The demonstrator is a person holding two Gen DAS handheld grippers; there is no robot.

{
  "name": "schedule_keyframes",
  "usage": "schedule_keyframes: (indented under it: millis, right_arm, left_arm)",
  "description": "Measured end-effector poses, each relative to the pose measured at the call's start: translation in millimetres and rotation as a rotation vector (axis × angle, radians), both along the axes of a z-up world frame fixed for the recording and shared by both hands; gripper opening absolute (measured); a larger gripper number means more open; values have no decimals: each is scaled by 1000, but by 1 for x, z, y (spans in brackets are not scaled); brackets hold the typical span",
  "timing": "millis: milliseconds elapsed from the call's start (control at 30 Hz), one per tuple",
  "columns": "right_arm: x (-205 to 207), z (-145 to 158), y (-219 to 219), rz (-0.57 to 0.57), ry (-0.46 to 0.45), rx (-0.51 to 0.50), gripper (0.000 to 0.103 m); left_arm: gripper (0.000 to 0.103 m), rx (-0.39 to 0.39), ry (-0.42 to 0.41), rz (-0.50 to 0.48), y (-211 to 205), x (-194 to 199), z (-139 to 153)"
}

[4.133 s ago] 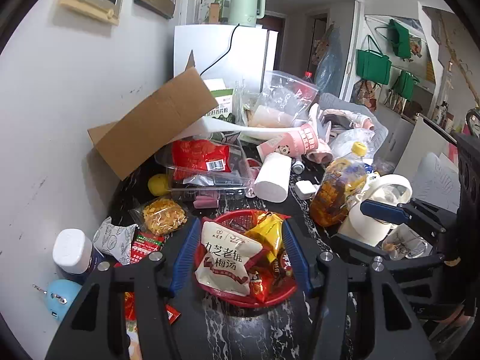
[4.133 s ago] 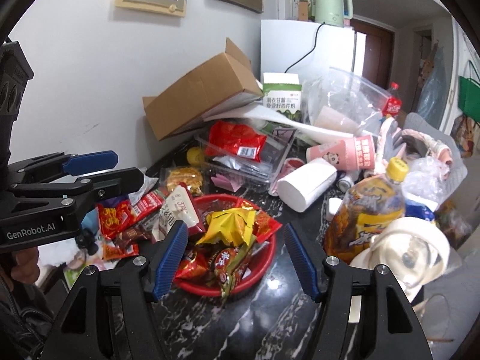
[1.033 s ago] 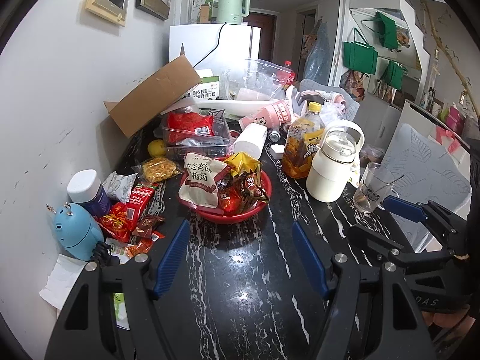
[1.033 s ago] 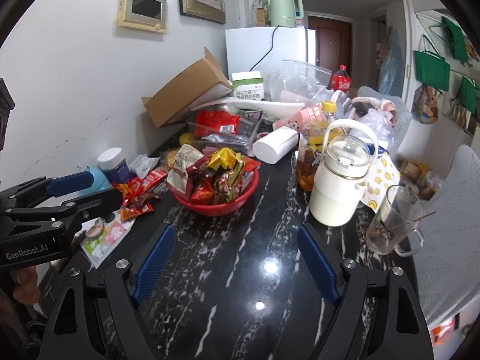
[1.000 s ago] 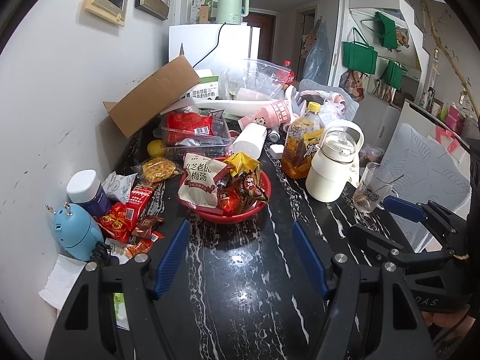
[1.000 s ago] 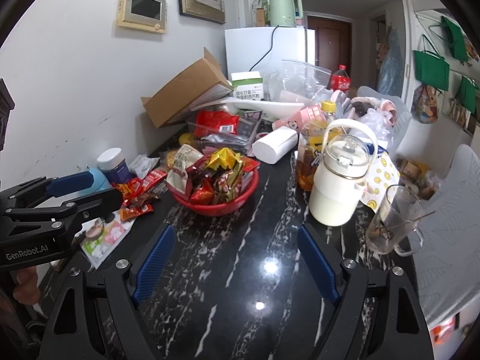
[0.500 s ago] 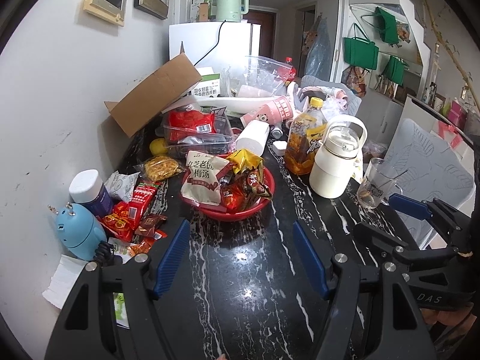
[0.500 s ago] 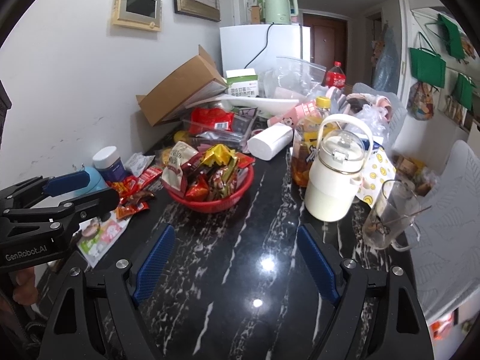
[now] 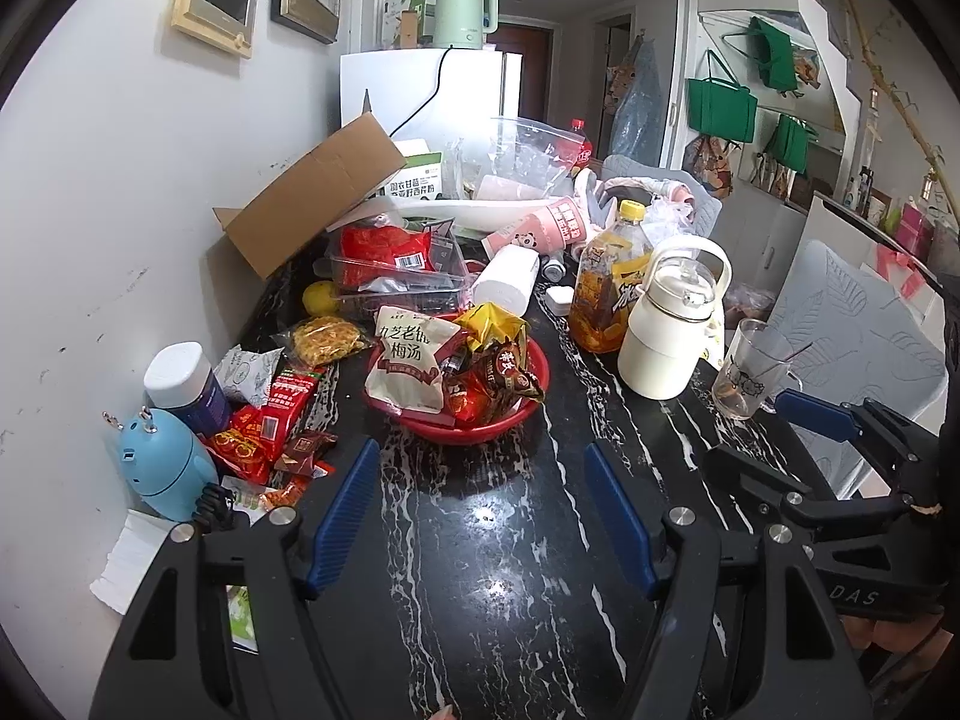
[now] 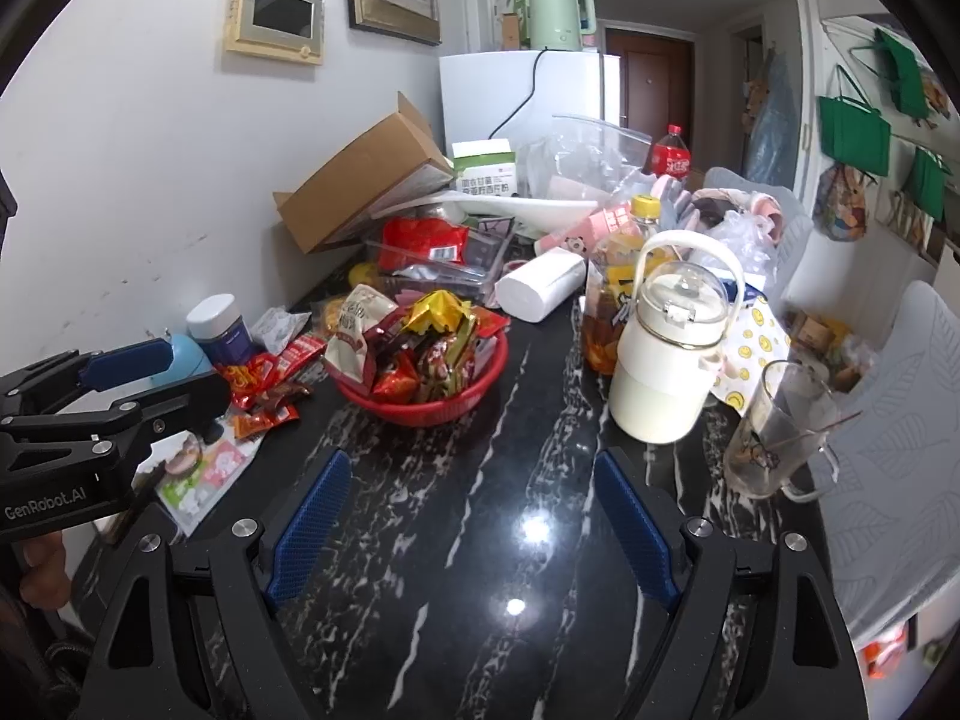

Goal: Organize snacks

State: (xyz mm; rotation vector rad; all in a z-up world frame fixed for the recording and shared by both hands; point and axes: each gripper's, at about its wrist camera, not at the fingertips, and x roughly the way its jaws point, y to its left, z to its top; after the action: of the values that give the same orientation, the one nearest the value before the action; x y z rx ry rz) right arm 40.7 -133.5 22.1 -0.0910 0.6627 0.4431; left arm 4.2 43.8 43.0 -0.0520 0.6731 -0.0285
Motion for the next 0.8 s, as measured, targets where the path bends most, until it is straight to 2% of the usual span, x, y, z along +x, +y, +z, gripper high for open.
schedule_keyframes:
  millis: [800]
  right_arm:
    - [-4,2,-1,-2,-2,-1,84]
  left_arm:
    - [70,16,13,11,1,-4,0]
